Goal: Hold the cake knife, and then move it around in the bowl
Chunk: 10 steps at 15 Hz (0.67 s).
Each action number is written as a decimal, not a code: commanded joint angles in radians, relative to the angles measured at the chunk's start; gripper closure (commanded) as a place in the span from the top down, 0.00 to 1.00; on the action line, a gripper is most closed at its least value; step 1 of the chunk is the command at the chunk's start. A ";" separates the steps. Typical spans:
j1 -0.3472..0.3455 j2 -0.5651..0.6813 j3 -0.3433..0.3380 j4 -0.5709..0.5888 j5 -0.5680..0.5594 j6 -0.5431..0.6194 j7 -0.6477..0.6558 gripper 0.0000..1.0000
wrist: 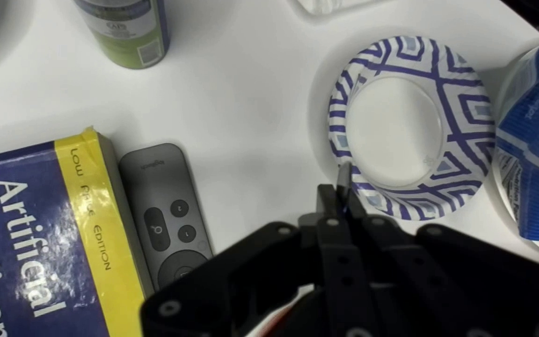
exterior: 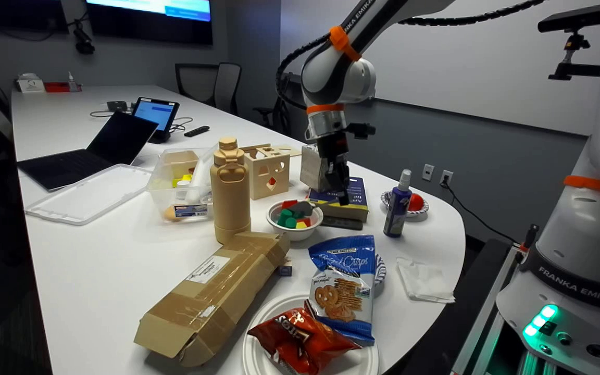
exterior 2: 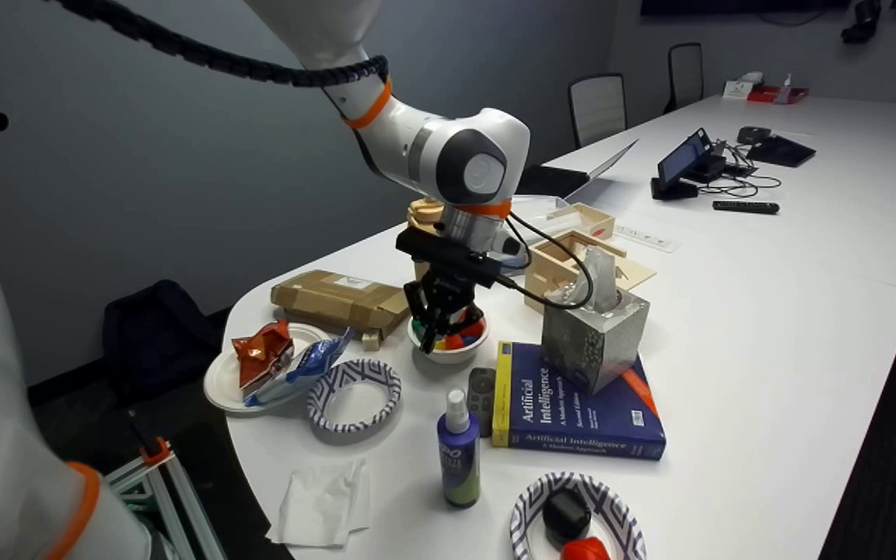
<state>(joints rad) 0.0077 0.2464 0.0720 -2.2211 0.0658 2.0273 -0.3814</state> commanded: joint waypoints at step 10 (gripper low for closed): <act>0.036 0.035 -0.011 0.078 -0.143 -0.133 0.170 0.01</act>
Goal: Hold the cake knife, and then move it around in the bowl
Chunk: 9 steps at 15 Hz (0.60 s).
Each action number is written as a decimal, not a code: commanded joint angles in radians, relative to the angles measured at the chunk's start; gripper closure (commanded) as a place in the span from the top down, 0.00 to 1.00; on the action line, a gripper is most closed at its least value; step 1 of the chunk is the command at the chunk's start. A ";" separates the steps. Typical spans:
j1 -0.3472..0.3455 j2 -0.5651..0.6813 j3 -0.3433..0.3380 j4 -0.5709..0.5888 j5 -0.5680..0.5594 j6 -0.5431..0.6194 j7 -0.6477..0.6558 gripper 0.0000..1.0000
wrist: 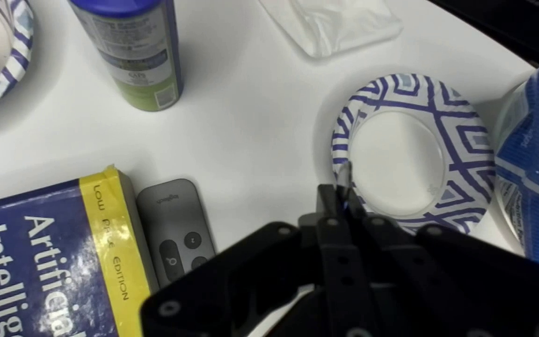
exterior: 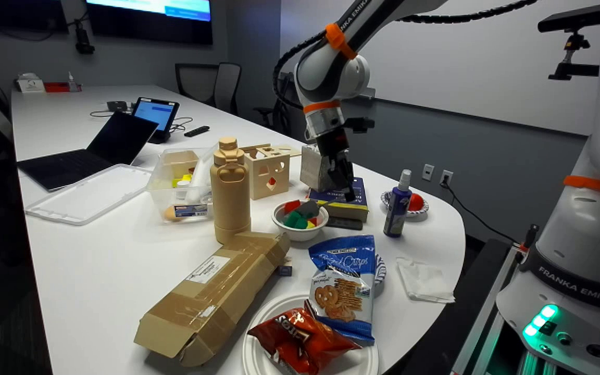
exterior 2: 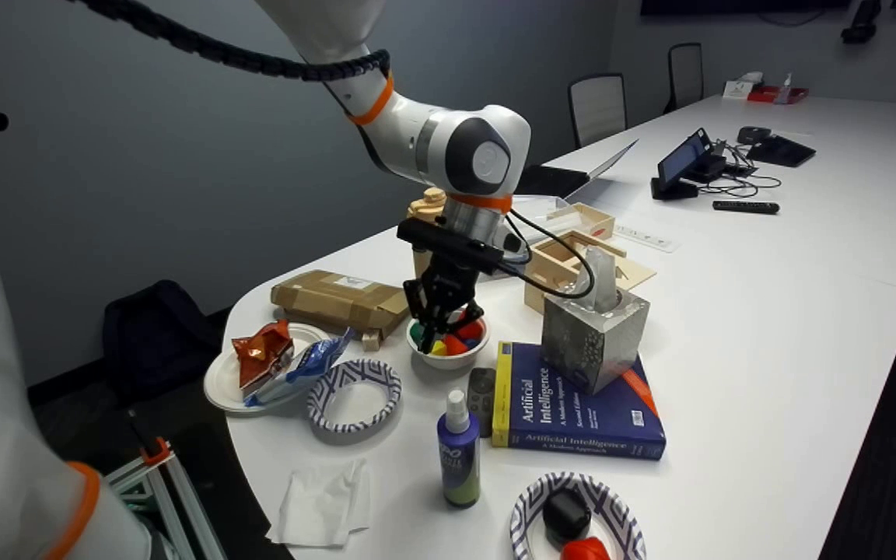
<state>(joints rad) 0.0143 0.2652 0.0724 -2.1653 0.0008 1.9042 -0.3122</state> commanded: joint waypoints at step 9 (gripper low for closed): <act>0.046 0.040 0.013 0.035 -0.055 0.014 0.125 0.01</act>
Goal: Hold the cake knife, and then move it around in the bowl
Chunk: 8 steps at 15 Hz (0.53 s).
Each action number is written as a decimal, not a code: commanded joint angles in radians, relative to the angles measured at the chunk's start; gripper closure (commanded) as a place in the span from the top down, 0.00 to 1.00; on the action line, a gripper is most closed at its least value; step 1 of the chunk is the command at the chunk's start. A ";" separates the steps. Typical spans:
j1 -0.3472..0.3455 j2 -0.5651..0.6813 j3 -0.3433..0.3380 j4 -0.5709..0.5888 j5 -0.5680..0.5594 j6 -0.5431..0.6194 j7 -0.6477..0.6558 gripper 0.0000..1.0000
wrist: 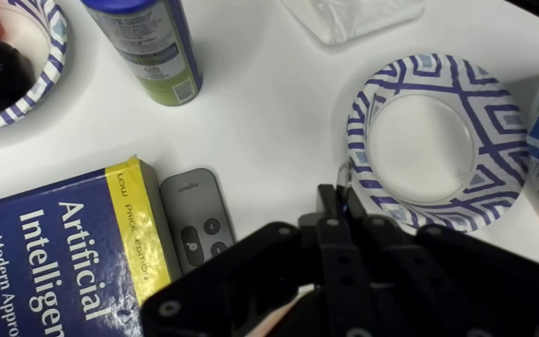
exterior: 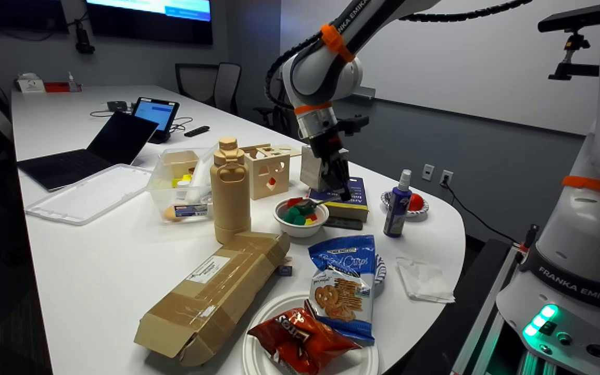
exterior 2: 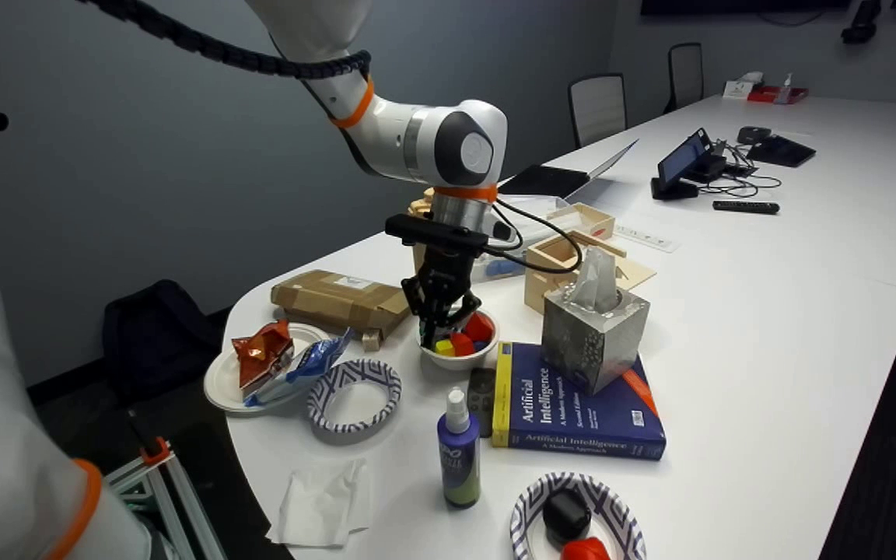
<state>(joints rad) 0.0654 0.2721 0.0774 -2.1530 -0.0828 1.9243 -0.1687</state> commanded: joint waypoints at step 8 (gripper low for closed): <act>0.008 0.033 -0.007 0.043 -0.034 -0.087 0.024 0.01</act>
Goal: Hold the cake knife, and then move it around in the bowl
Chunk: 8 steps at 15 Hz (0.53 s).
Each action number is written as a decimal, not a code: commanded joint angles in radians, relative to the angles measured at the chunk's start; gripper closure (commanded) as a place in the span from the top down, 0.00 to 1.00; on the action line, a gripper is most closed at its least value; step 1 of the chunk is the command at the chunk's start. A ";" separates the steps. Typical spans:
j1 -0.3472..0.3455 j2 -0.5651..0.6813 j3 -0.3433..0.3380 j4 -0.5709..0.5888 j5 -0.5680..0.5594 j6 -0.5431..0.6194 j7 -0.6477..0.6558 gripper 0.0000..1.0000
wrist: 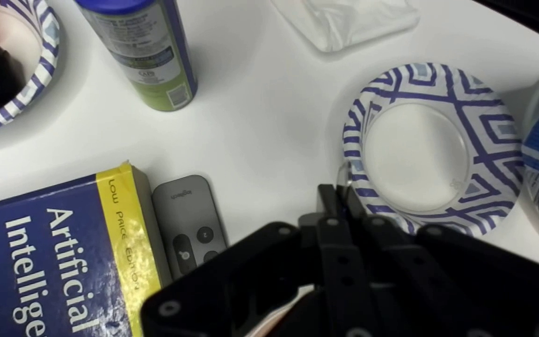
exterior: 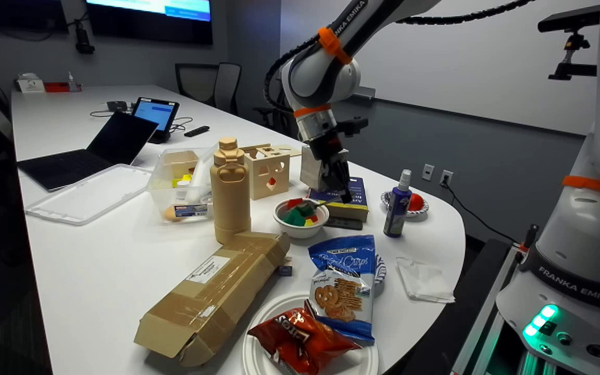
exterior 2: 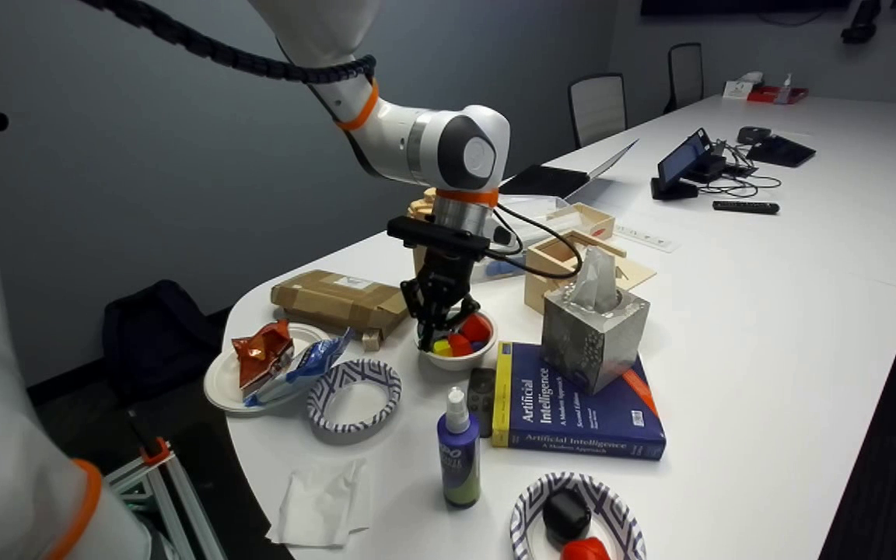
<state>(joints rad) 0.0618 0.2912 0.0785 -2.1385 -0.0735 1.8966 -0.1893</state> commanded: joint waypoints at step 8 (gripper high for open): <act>0.037 0.014 -0.004 0.023 -0.117 0.017 0.168 0.01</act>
<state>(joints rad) 0.0868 0.2937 0.0767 -2.1191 -0.1731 1.8844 -0.0620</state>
